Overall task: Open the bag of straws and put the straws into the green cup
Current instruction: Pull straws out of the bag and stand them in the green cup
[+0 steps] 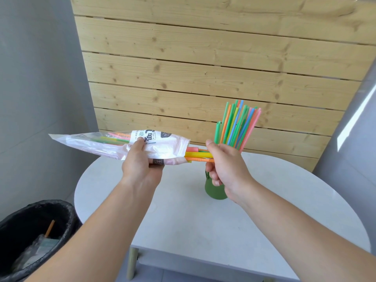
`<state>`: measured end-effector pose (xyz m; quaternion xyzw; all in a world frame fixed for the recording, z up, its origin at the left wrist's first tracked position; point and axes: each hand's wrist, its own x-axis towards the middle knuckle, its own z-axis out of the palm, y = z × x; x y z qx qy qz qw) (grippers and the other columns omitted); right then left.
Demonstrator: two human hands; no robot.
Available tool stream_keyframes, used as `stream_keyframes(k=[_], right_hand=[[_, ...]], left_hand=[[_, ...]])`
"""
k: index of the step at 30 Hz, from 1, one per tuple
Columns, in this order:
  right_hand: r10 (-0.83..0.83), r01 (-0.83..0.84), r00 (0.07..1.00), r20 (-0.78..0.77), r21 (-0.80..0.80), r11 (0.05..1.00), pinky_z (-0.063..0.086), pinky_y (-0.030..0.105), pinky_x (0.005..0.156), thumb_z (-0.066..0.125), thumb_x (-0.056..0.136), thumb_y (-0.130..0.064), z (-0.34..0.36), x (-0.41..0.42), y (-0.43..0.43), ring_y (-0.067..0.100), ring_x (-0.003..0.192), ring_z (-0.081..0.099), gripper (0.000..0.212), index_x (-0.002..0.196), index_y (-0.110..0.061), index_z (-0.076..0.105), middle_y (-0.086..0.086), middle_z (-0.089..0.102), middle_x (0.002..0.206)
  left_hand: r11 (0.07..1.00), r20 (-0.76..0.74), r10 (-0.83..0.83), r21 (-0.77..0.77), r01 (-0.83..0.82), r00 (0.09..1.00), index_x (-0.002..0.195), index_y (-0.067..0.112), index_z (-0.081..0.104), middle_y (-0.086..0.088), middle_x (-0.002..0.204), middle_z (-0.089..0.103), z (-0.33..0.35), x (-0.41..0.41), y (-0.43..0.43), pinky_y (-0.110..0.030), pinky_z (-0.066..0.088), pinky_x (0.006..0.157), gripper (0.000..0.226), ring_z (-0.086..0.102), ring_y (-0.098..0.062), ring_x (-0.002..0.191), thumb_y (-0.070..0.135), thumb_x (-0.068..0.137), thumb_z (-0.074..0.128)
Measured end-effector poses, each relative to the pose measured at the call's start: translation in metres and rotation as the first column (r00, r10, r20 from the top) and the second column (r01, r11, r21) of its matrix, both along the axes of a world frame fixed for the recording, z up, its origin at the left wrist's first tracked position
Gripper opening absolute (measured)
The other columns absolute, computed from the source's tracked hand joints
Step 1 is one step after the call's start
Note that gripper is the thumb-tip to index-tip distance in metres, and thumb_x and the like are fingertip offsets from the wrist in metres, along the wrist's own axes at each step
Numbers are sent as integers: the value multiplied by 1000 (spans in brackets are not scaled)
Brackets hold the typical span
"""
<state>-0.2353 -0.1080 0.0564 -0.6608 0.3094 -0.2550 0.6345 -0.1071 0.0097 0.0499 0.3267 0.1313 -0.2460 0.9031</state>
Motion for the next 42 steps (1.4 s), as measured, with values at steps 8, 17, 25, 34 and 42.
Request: stream_keyframes(k=[8,17,25,34,42], right_hand=[[-13,10,999,34,91,996,25,22,40,56,100,-32,-1,2,0,15,40,34,28,79,-14,58,6,52,55],[-103,82,978,183,120,989,24,18,35,61,99,-24,3,4,-2,3,32,37,25,81,-8,55,5,44,57],[-102,95,969,225,43,995,22,20,36,60,100,-24,16,-7,-15,10,36,27,31,74,-10,51,1,39,52],[-54,79,977,204,-117,990,19,21,38,55,102,-22,32,-24,-50,10,37,24,31,74,-11,48,2,32,54],[-68,115,968,241,-187,976,15,23,41,55,102,-23,40,-49,-81,11,39,23,35,70,-12,48,5,32,58]], left_hand=[[1000,24,-10,-13,10,1000,134,8,63,-10,126,74,2,-2,0,-39,64,68,34,76,-26,108,17,101,65],[1000,35,-3,-28,4,999,134,9,63,-10,125,75,1,2,-1,-39,64,67,33,76,-26,108,18,102,63],[999,-12,21,-39,-22,1000,129,12,64,-5,118,76,0,10,5,-34,62,63,29,76,-23,102,18,101,63],[997,-29,53,-46,-55,998,127,9,65,-7,116,76,-2,22,13,-37,63,68,27,77,-25,98,17,101,62],[995,-49,66,-66,-69,997,124,11,65,-7,116,76,-7,30,14,-37,62,67,24,77,-25,95,18,102,61]])
